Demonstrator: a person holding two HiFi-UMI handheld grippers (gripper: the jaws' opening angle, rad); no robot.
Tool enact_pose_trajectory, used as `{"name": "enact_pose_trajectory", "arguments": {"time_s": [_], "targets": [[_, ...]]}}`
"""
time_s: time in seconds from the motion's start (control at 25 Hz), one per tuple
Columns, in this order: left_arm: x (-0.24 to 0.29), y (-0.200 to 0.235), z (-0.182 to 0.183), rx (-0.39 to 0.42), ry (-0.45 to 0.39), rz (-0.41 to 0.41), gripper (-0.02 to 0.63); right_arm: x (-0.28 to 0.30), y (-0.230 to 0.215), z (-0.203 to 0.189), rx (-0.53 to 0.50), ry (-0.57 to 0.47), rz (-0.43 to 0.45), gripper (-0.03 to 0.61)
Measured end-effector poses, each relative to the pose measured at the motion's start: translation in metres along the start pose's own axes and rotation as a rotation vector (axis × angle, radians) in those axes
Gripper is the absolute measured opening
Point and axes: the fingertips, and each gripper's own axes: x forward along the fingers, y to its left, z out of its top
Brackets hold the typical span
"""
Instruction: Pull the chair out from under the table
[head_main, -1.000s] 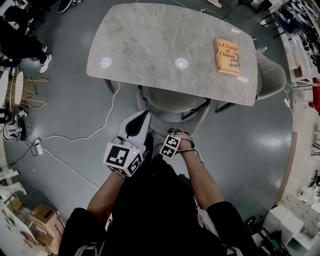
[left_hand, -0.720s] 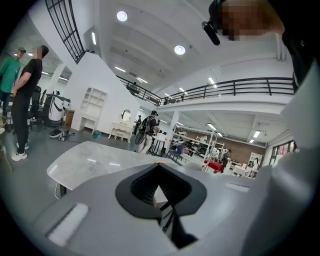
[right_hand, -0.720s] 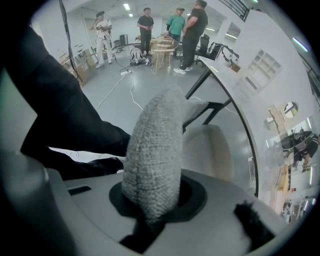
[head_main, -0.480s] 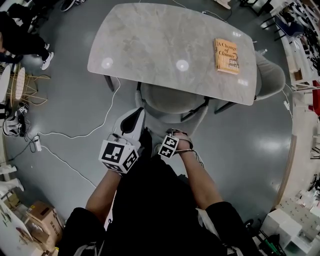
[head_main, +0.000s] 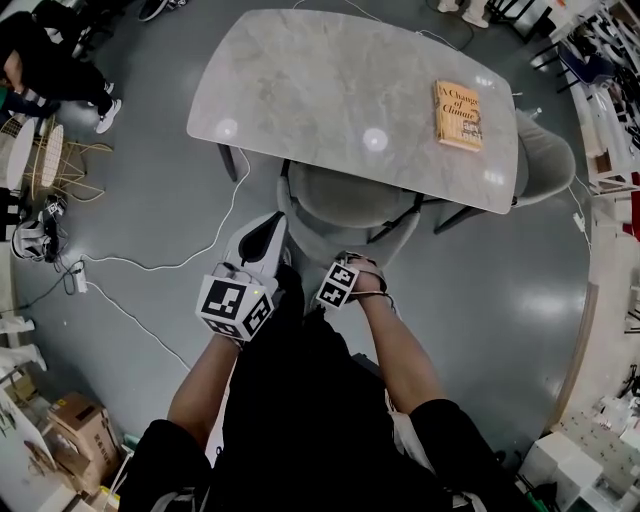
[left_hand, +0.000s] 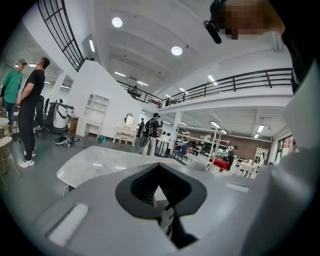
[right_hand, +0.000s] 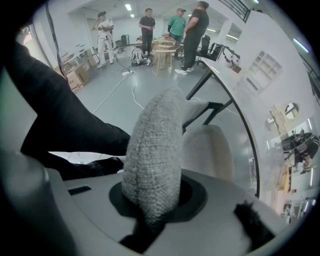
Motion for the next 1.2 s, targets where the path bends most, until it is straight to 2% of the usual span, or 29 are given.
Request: {"name": "enact_pose_trajectory", "arguments": {"time_s": [0.4,0.6,1.2], "targets": [[-0.004,0.031,0.006,0.017,-0.023,-0.035,0.008,0.000,0.002,0.008,-0.005,0.002,-0.002,0.060],[-0.002,0.031,0.009,0.008,-0.034,-0.056,0.008,-0.004,-0.002,-0.002,-0.007,0.001,-0.004,0.060],[-0.021,0.033,0.005,0.004,-0.046,-0.089,0.008,-0.002,0.023,0.006,0.031,0.006,-0.008,0.060]]}}
